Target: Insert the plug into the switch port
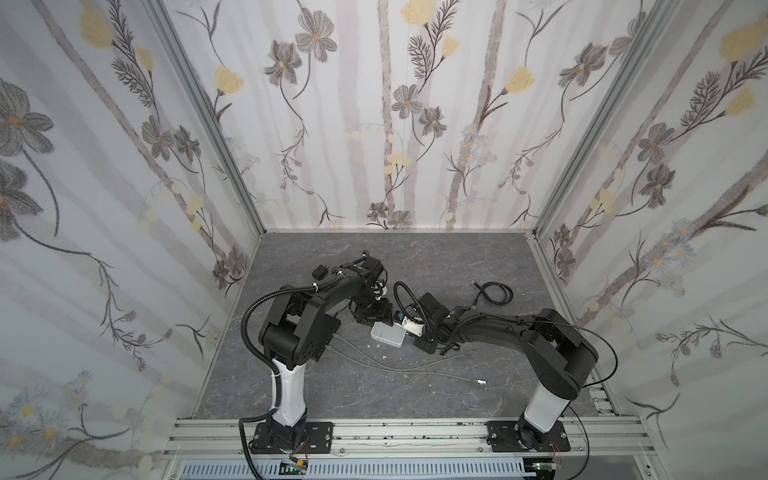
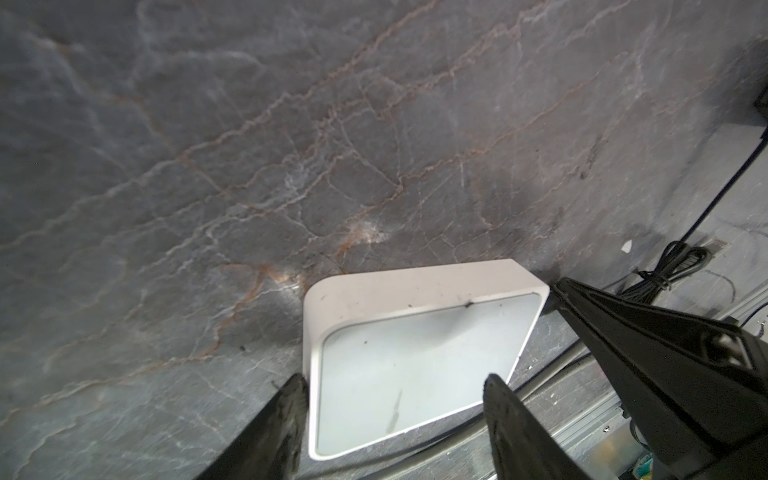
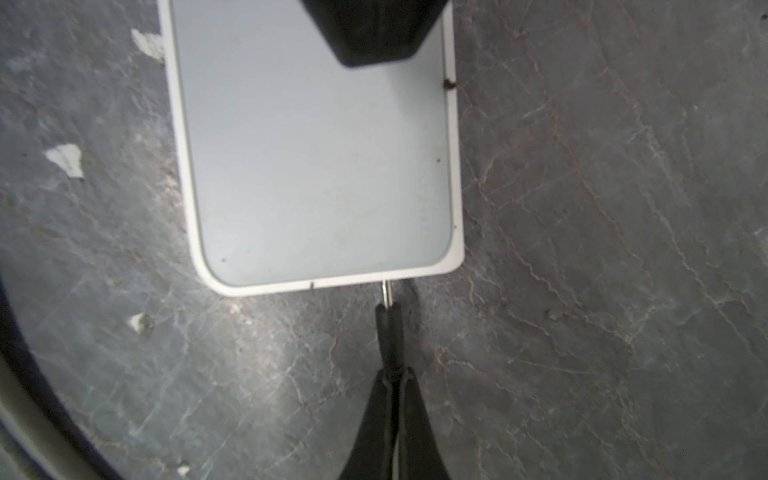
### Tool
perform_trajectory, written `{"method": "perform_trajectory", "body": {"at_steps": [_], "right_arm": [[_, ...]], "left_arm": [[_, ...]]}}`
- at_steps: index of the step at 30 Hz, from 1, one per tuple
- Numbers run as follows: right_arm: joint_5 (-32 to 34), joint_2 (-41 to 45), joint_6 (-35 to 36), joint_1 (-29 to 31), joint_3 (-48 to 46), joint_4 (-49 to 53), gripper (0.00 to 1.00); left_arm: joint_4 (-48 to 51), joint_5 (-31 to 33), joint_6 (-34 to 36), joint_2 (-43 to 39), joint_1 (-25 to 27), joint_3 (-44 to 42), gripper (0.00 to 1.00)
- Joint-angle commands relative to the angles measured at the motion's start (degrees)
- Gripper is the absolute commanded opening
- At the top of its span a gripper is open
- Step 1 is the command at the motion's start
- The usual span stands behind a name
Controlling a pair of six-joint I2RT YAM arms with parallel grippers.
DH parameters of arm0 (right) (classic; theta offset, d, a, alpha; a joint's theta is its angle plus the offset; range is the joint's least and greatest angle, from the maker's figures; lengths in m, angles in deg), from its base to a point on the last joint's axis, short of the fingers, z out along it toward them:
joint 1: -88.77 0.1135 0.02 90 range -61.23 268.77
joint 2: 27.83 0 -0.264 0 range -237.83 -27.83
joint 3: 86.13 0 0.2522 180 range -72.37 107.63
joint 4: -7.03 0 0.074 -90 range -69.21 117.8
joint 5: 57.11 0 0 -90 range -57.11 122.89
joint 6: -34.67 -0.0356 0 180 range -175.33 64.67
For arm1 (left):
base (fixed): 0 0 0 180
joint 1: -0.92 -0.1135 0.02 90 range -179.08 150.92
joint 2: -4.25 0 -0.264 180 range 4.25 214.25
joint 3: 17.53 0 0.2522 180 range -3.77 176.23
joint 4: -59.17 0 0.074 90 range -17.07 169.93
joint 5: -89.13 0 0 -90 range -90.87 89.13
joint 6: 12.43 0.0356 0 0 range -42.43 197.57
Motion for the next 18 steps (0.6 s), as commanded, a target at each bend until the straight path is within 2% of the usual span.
{"method": "perform_trajectory", "body": {"at_steps": [1,18], "right_arm": [[-1.34,0.01,0.65,0.36,-0.09,0.55,0.0],[-1.44,-0.01,0.88,0.89,-0.37,0.24,0.0]], "left_arm": [[0.5,-0.67,-0.41,0.43,0.07,-0.04,0.68],[0.34,-0.94,-0.58,0.7,0.01,-0.12,0.68]]}}
